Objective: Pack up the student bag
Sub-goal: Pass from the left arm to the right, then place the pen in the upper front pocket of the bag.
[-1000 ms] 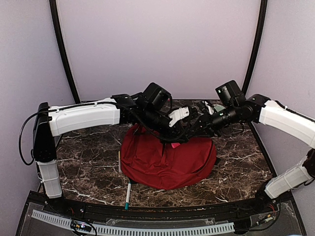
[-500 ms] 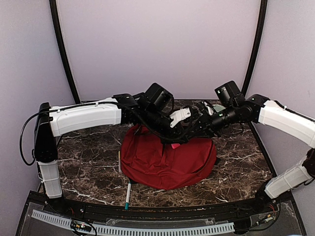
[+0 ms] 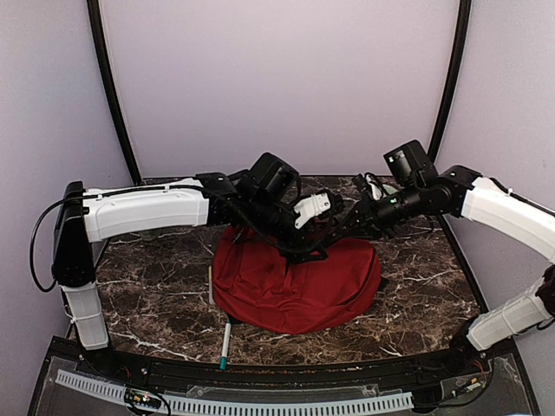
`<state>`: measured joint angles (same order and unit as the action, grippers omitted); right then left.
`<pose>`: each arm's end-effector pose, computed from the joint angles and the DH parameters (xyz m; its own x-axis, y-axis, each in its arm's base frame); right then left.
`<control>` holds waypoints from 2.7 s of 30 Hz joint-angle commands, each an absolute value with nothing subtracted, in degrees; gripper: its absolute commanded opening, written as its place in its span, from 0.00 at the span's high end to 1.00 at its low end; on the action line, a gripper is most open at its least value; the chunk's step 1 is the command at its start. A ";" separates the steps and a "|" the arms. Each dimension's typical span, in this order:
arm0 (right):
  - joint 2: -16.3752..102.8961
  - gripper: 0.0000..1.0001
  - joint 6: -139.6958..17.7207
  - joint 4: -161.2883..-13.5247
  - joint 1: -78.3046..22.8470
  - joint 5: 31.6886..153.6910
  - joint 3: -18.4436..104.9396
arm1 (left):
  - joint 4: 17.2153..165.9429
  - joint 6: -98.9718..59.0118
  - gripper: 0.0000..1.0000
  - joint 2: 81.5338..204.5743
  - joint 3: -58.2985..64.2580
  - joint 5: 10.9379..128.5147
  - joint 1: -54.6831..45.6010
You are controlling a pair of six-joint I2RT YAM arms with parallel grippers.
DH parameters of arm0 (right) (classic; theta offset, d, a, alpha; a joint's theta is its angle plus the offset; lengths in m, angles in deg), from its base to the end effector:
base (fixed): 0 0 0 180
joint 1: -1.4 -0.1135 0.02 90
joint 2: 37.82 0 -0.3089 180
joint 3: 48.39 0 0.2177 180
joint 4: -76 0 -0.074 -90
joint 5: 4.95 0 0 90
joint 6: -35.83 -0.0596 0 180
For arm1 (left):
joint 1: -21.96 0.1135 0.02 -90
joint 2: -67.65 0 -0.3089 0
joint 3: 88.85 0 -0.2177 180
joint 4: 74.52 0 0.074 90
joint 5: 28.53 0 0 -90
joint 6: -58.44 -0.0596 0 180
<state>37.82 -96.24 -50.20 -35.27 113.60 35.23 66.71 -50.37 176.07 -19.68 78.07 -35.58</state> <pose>0.1811 0.1704 0.3524 -0.9575 0.0209 -0.2877 -0.2023 0.6623 0.7214 0.2222 -0.3810 0.3380 -0.0007 0.5768 -0.8169 0.9849 0.1418 0.0993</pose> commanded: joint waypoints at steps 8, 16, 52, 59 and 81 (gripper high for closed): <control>32.33 1.00 -93.83 -52.12 -33.26 107.76 30.47 | 75.01 -47.37 0.28 165.22 -10.51 69.54 -35.58; 31.44 1.00 -93.93 -61.96 -29.41 112.20 22.34 | 74.95 -34.47 0.18 161.34 -7.22 61.30 -30.80; 66.95 1.00 -116.82 -117.08 -34.95 111.12 22.76 | 56.73 -8.29 0.23 142.46 9.30 48.75 -22.70; 69.72 1.00 -118.30 -124.97 -37.29 104.98 20.00 | 55.48 -8.24 0.23 141.83 9.32 48.54 -22.69; 77.14 0.81 -117.43 -129.48 -40.73 107.88 24.18 | 55.34 -10.91 0.23 145.07 7.06 51.05 -22.69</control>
